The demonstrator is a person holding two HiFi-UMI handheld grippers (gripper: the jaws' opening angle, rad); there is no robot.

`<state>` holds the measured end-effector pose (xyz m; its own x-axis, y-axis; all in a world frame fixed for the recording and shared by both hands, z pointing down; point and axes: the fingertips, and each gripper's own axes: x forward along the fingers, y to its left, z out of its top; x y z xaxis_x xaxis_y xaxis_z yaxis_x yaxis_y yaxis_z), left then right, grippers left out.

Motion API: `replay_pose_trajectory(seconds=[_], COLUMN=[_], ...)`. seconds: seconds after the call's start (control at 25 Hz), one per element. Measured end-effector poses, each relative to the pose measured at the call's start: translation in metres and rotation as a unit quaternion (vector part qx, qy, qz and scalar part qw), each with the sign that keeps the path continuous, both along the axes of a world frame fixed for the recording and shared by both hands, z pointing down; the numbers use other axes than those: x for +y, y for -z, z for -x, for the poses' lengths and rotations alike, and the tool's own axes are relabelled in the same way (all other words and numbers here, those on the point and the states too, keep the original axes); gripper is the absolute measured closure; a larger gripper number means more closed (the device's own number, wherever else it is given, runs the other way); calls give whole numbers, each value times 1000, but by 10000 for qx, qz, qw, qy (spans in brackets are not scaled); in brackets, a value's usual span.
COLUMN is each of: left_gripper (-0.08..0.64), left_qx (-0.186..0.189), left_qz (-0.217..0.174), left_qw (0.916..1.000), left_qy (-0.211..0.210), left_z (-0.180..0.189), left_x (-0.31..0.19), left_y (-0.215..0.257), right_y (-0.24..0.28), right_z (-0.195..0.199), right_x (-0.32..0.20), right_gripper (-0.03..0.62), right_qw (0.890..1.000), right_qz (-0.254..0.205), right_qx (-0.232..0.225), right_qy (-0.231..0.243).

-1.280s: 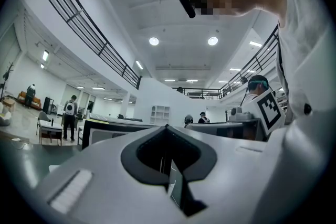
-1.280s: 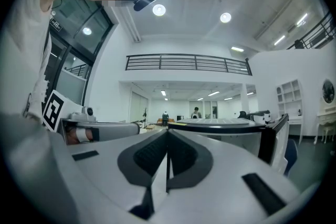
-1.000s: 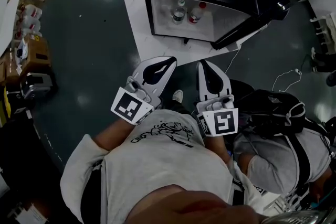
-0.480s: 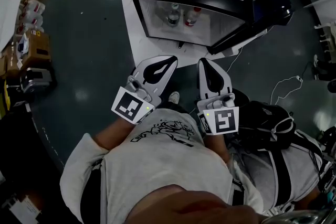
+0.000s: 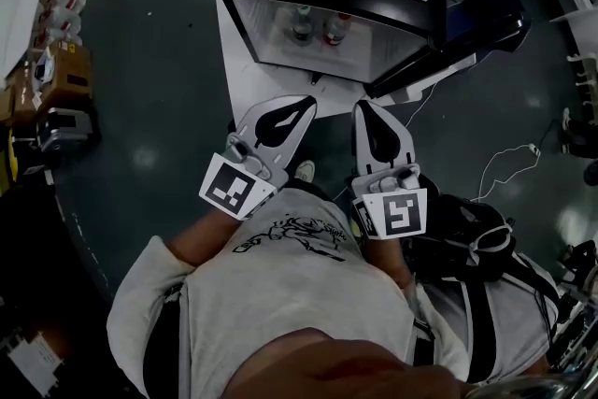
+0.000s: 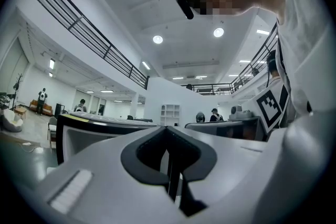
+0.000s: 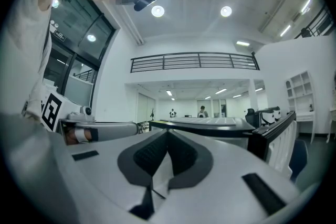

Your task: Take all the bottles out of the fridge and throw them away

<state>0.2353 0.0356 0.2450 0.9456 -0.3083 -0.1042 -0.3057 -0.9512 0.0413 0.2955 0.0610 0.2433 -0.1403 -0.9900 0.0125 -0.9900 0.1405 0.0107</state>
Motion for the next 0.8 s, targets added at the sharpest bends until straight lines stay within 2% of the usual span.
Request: replay_pose_trajectory(seconds=[0.16,0.28,0.56,0.8], left_gripper=[551,551,551,551], left_qx=[-144,-73,-126,-395], left_qz=[137,5,8,285], left_qw=[9998,10000,9998,9986], left_qy=[-26,-60,-162,-229], left_z=[-6,-6,1,2], left_x=[0,-5,-16,-23], left_y=[-8,-8,-12,-27], right_y=[-4,-6,-10,-21], right_z=[-5,-3,7,10], right_x=[-2,-6,-15,-25], right_gripper=[583,583,583,581], right_qw=[10000,10000,9999,9997], right_qz=[16,23,38,161], right_qx=[-37,-36,4,91], right_qy=[5,-17,-126,-143])
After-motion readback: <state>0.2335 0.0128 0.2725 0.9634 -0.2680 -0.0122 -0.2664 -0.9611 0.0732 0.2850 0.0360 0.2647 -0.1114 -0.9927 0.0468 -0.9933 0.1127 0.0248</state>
